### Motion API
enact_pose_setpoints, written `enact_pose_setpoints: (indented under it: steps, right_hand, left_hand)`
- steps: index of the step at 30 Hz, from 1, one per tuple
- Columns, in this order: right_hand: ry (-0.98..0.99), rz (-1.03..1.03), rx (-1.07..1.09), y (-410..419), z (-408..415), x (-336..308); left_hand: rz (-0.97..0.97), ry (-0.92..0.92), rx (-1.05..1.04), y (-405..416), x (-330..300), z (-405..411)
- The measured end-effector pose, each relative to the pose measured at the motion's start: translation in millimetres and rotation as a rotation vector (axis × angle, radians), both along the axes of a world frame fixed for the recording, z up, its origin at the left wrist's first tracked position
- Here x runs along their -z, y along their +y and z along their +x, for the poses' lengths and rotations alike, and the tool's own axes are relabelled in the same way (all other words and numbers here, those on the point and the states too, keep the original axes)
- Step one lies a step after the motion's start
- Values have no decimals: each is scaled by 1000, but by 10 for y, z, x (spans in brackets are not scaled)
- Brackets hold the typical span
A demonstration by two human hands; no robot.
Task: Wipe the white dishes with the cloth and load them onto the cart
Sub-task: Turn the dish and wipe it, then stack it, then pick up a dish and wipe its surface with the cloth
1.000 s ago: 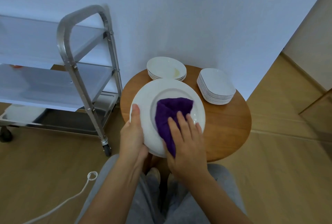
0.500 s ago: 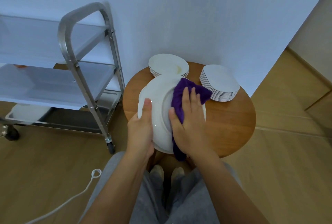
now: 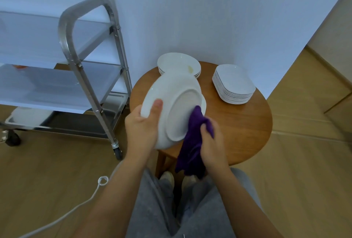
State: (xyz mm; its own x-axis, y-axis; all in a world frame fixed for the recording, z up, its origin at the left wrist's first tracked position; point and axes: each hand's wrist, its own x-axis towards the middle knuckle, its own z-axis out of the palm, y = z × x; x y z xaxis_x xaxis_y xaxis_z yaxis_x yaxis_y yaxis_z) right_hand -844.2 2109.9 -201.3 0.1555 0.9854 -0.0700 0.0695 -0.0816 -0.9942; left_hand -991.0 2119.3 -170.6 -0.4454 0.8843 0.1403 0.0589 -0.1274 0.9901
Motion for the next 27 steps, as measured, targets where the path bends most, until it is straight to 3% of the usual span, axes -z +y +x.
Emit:
enact_pose_setpoints:
  steps: [4,7,11,14,19,21,24,27]
  right_hand:
    - [529,-262,232,176,92,-293]
    - [789,-300,169,149,209,-516]
    - [813,-183,16,112,373,-696]
    - [769,-273,-61,118,454,-708]
    - [494,-461,13,165,568,-570]
    - [410,-466,80,216,541,-480]
    - [348,-417,184,273,473,-345]
    - [387,-389,247,300,437,-203]
  left_hand:
    - [106,182,82,-82,-54,126]
    - [173,343,120,-112,-64,204]
    - [616,901,110,-81,-42,220]
    - [806,1087,127,-41,-2,226]
    - [828,1148,145,3,157,203]
    - [734,1124,136,37,222,177]
    - [461,815,137,72,270,137]
    - [80,472,-36,150,342,93]
